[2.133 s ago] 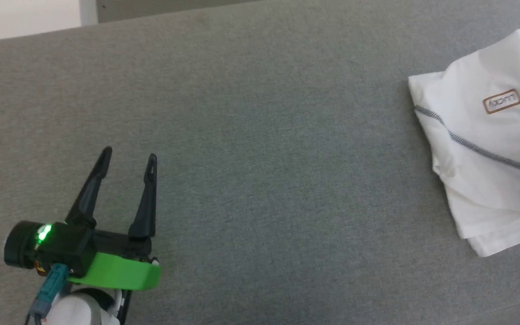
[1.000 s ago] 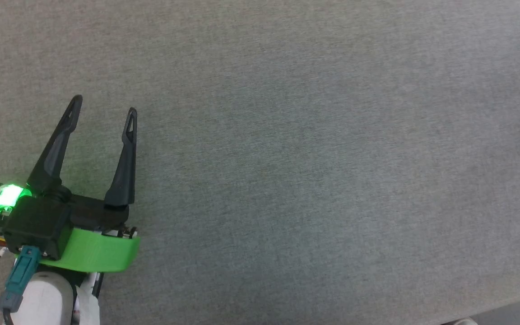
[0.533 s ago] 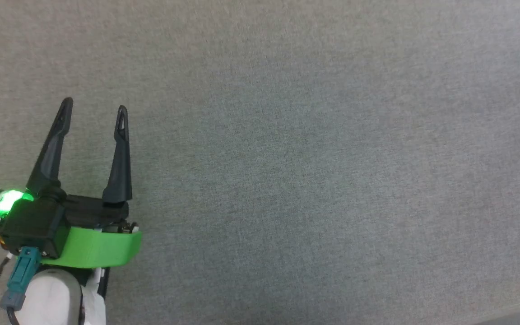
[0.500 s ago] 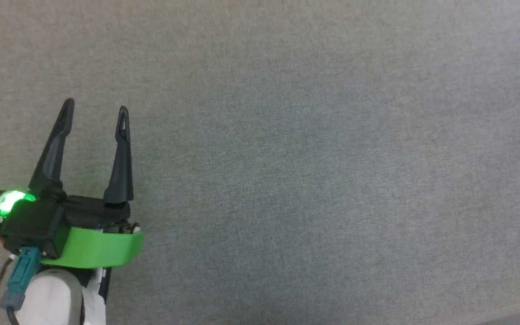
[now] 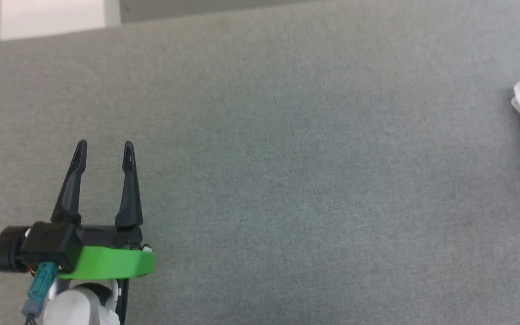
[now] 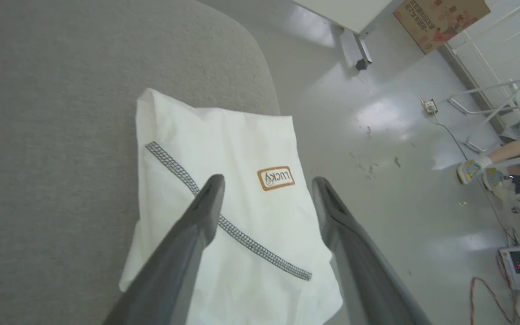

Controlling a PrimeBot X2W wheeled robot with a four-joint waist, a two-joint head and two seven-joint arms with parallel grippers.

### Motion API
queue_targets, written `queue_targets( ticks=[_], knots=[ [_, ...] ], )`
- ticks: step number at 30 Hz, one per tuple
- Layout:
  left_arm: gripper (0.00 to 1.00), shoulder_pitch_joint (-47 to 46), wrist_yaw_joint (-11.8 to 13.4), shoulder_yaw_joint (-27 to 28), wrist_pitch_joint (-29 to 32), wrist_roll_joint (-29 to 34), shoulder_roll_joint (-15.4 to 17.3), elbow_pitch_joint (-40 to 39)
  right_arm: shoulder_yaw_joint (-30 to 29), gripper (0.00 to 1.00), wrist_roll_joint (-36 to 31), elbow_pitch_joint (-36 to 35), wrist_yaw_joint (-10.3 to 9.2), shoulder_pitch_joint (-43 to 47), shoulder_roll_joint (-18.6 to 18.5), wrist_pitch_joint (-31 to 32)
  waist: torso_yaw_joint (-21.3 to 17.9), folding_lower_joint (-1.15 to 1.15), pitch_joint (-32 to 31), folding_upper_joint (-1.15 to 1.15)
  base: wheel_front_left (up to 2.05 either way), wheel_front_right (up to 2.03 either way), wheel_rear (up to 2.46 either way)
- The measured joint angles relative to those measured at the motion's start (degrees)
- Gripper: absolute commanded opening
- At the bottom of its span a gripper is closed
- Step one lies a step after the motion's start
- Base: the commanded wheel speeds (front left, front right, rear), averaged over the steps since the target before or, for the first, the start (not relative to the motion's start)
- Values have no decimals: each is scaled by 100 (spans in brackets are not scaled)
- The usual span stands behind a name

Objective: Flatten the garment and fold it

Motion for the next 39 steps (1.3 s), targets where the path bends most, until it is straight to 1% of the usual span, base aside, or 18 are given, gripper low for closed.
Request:
queue_targets(
  ticks=[4,11,13,16,19,23,25,28,33,39],
  knots=[
    [100,87,93,16,-102,16,-70,144,-541,100,16,-528,0,376,564,-246,96,0,-336,0,0,0,0],
    [100,359,92,-79,-169,41,-111,363,-1269,100,3,-1851,-1,1087,1680,-583,308,0,-880,0,0,0,0],
    [100,431,93,-99,-170,38,-123,421,-1385,100,-54,-2245,-1,1357,2009,-673,388,0,-1018,0,0,0,0],
    [100,512,93,-126,-196,33,-134,506,-1417,100,-115,-2719,-1,1764,2403,-813,512,0,-1197,0,0,0,0],
    [100,608,92,-160,-196,30,-137,620,-1457,100,-152,-3069,-1,2085,2757,-996,625,0,-1372,0,0,0,0],
    [100,759,85,-216,-200,-12,-159,765,-1544,100,-300,-3363,-1,2429,3252,-1246,747,0,-1618,0,0,0,0],
    [100,839,82,-269,-201,-19,-193,808,-1597,100,-346,-3460,-1,2647,3401,-1359,799,0,-1739,0,0,0,0],
    [100,969,79,-348,-201,-26,-233,909,-1561,100,-444,-3576,-1,3055,3483,-1551,876,0,-1924,0,0,0,0],
    [100,1154,79,-495,-201,13,-227,1095,-1328,100,-657,-3634,-2,3630,3535,-1741,964,0,-2194,0,0,0,0],
    [100,1219,82,-630,-218,97,-232,1239,-1136,100,-641,-3567,-2,3900,3543,-1850,1004,0,-2379,0,0,0,0]
  ],
)
